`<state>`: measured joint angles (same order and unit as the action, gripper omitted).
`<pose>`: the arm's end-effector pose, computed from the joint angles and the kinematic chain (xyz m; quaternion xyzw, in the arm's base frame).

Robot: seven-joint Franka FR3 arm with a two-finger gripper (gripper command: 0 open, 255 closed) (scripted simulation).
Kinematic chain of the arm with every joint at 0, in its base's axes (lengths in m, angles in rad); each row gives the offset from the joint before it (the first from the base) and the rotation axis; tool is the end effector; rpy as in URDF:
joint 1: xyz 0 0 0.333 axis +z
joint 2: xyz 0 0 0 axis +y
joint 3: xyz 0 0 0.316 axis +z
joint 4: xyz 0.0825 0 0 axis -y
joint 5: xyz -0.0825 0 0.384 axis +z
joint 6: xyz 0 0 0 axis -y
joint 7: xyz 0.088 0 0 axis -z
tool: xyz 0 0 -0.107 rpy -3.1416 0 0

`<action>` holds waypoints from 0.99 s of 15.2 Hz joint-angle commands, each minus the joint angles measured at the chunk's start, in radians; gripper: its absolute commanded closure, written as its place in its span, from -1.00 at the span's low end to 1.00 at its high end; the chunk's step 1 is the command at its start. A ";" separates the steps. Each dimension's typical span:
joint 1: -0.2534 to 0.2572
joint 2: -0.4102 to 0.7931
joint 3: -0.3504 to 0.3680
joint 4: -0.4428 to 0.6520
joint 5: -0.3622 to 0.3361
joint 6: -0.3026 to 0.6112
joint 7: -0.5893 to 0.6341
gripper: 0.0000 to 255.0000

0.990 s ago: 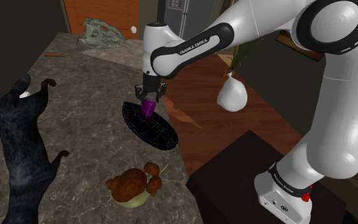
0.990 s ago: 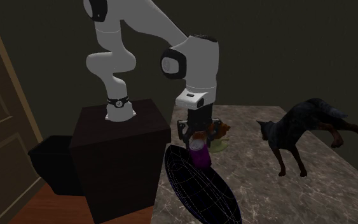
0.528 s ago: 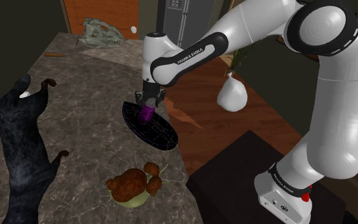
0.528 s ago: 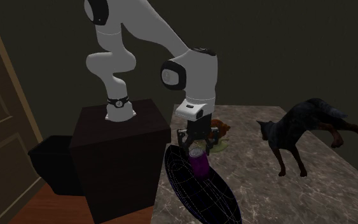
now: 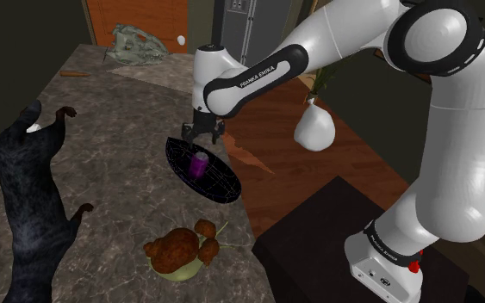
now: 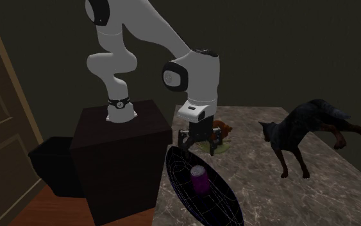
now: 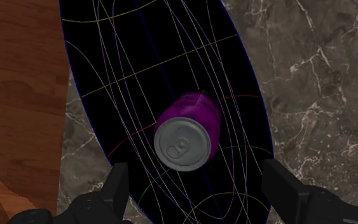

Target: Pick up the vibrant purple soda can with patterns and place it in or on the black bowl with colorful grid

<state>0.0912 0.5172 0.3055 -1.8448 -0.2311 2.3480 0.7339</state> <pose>0.6011 0.2340 0.2571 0.9942 -0.1071 0.0120 0.0023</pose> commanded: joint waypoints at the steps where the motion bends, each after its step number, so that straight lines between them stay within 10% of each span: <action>1: 0.000 0.000 0.000 0.000 0.000 0.000 0.000 -1.00; 15: -0.015 -0.080 0.022 0.016 0.035 -0.093 -0.022 -1.00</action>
<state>0.0767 0.4368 0.3273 -1.8288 -0.1961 2.2551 0.7119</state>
